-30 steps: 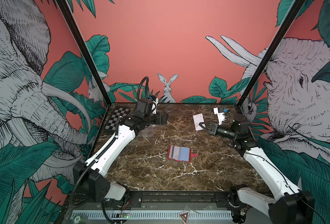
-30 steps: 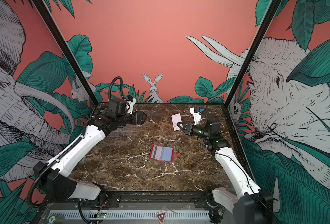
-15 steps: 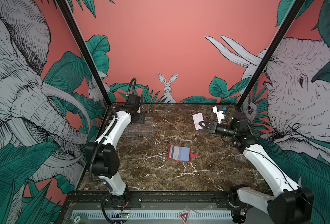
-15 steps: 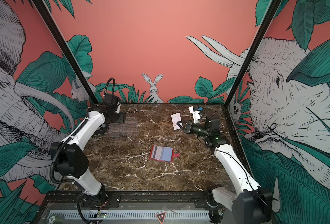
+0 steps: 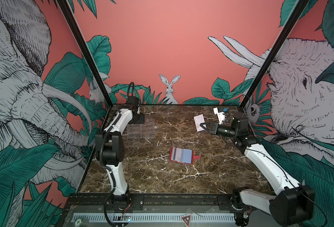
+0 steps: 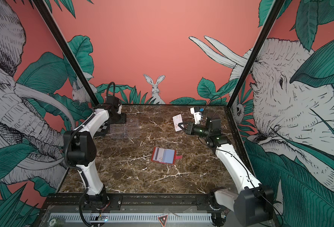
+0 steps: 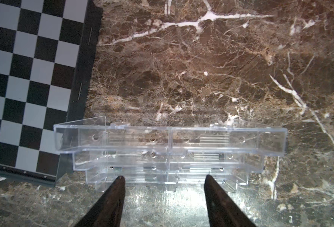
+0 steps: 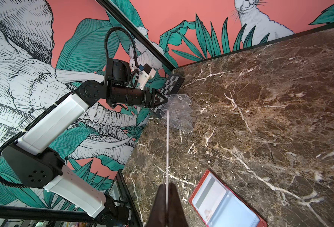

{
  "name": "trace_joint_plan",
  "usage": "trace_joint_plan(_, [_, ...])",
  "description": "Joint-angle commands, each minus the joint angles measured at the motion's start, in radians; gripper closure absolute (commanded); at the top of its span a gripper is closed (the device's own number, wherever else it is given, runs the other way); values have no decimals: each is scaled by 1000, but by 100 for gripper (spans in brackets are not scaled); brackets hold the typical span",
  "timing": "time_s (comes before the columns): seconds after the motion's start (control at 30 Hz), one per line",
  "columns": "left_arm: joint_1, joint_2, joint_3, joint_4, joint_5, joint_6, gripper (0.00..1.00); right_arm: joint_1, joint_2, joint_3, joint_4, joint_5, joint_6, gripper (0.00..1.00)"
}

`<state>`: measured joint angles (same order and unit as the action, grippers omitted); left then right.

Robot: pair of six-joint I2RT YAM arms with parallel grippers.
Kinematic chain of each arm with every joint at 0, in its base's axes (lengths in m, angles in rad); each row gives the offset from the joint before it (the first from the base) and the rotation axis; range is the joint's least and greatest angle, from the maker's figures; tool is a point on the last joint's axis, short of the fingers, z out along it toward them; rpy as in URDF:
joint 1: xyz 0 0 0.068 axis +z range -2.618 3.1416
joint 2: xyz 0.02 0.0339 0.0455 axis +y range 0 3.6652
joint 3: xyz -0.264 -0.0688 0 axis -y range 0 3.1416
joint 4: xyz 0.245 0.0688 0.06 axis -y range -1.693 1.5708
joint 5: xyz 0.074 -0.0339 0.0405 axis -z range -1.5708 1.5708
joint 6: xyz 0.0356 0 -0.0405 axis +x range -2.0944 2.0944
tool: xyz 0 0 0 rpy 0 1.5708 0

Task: Take the credit cards out of the card holder
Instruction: Pick up the storage box from the top-left of the table.

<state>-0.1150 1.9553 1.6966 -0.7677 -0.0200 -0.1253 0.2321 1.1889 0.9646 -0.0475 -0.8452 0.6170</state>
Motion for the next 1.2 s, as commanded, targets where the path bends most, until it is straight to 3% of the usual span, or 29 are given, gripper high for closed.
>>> trace_joint_plan(0.0, [4,10,48,6,14,-4,39,9,3,23,41,2,0,100])
trace_joint_plan(0.67, [3,99,86,10,3,12,53,19,10,17,43,-4,2,100])
trace_joint_plan(1.17, [-1,115,88,11,10,10,73,26,11,16,43,-10,1,100])
